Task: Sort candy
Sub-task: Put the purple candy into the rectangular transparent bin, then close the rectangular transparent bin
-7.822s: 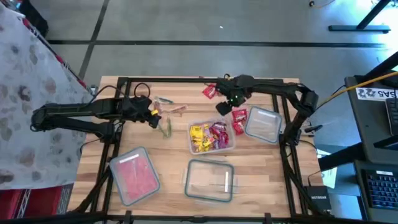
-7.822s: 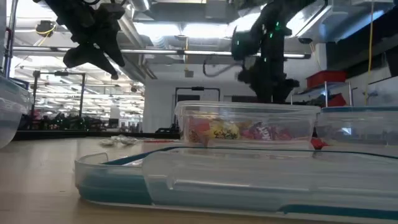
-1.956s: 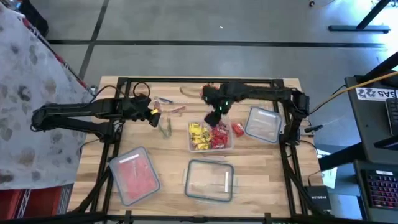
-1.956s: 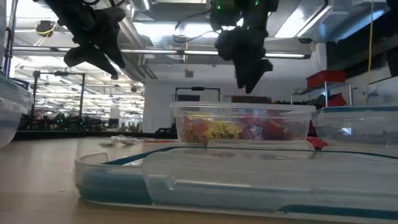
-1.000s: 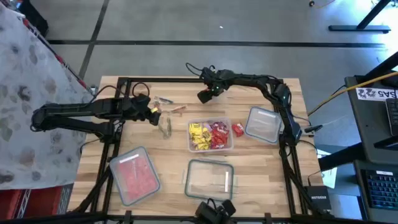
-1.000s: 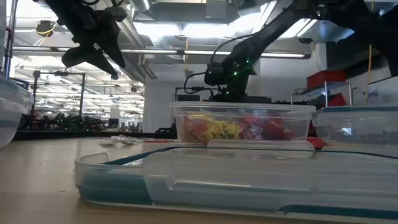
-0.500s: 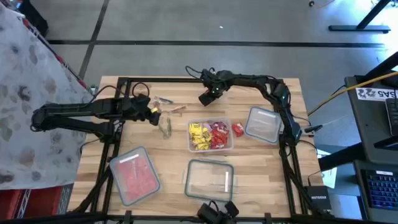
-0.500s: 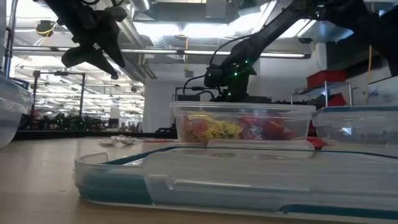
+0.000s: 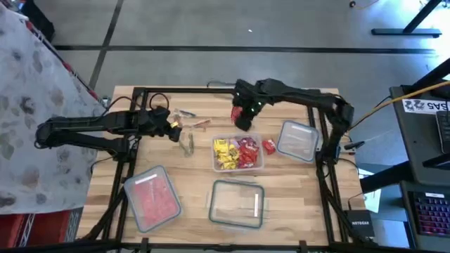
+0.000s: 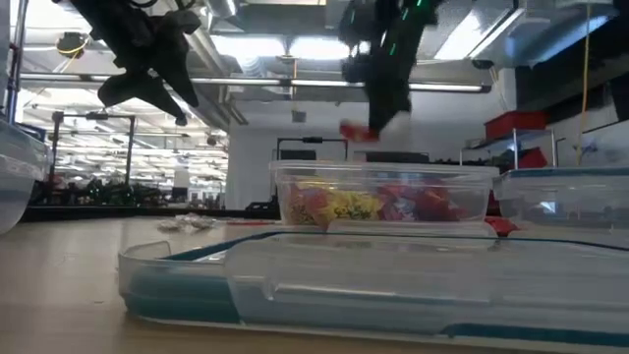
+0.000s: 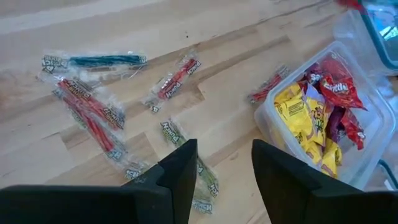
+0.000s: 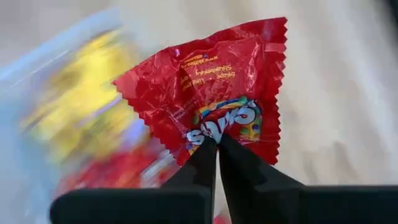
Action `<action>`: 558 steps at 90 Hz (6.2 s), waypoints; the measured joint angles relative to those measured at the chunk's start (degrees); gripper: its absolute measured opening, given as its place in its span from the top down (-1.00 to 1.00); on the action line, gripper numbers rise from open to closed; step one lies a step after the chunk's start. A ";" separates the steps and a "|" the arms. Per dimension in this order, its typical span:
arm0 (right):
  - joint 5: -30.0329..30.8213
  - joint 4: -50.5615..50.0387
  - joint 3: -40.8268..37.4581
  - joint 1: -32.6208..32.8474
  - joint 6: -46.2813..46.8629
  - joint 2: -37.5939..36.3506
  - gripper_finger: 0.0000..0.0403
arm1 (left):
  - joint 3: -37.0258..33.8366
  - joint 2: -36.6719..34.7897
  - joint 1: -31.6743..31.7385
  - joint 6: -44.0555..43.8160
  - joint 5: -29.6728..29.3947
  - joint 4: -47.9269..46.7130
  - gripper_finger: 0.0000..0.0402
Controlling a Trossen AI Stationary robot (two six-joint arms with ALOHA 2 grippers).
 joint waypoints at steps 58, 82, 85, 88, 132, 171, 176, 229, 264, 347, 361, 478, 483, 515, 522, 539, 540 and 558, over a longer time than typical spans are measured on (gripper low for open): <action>9.04 3.12 -15.61 12.71 9.90 -2.92 0.57 | 0.00 0.00 0.00 6.41 -0.07 0.01 0.32; 9.22 1.60 -14.56 12.15 8.10 -3.84 -0.13 | 0.00 0.02 0.00 6.02 0.00 -0.47 0.32; 9.88 1.27 -14.56 12.15 7.47 -3.88 -0.17 | 0.00 0.00 0.00 5.38 0.00 -0.75 0.32; 10.56 1.01 -14.56 12.12 6.60 -3.90 -0.21 | 0.00 0.02 0.00 4.49 0.00 -0.99 0.32; 8.23 -0.52 -11.81 6.16 -2.61 -4.10 -0.25 | 0.00 0.02 -0.39 -2.72 0.17 -4.02 0.32; 4.99 -14.83 -16.30 -2.14 -11.34 -4.12 -0.25 | 0.00 0.02 -0.37 -1.58 -2.62 -4.56 0.32; 2.91 -14.14 -18.08 -1.98 -11.33 -3.92 -0.25 | 0.00 0.00 -0.37 -0.63 -2.75 -4.57 0.32; 7.11 -0.33 -24.87 4.16 -12.84 5.00 -0.25 | 0.00 0.02 0.13 -0.57 -2.77 -4.50 0.32; 8.01 0.21 -24.82 4.03 -10.34 7.02 0.40 | 0.00 0.02 0.12 -1.00 -2.60 -4.54 0.32; -8.01 -6.66 -5.30 12.87 5.63 2.52 0.83 | 0.00 0.02 0.00 1.05 -2.27 -4.82 0.32; -1.29 -1.19 -8.25 15.43 13.16 3.13 0.66 | 0.00 0.02 0.00 4.16 -0.35 -5.62 0.32; -11.12 2.77 -7.87 10.52 22.36 5.36 0.67 | 0.00 0.00 0.00 6.69 -2.74 -8.70 0.32; -11.08 1.78 -7.51 11.17 22.92 5.36 0.57 | 0.00 0.00 0.02 6.91 -3.02 -8.67 0.32; -2.57 11.05 -2.15 17.45 44.93 3.51 0.24 | 0.00 0.00 0.00 16.42 -2.70 -9.09 0.32; 4.44 18.59 0.71 20.46 49.04 2.89 0.24 | 0.00 0.00 0.01 19.48 -2.59 -9.11 0.32; 24.56 23.55 5.39 27.90 61.99 3.23 0.24 | 0.00 0.02 0.00 21.89 -0.89 -9.60 0.32; 26.12 23.26 5.59 28.33 63.30 3.14 0.24 | 0.00 0.02 0.00 21.98 -0.64 -9.63 0.32; 45.53 17.80 8.59 37.61 71.13 1.77 0.24 | 0.00 0.03 -1.95 20.14 3.28 -10.20 0.32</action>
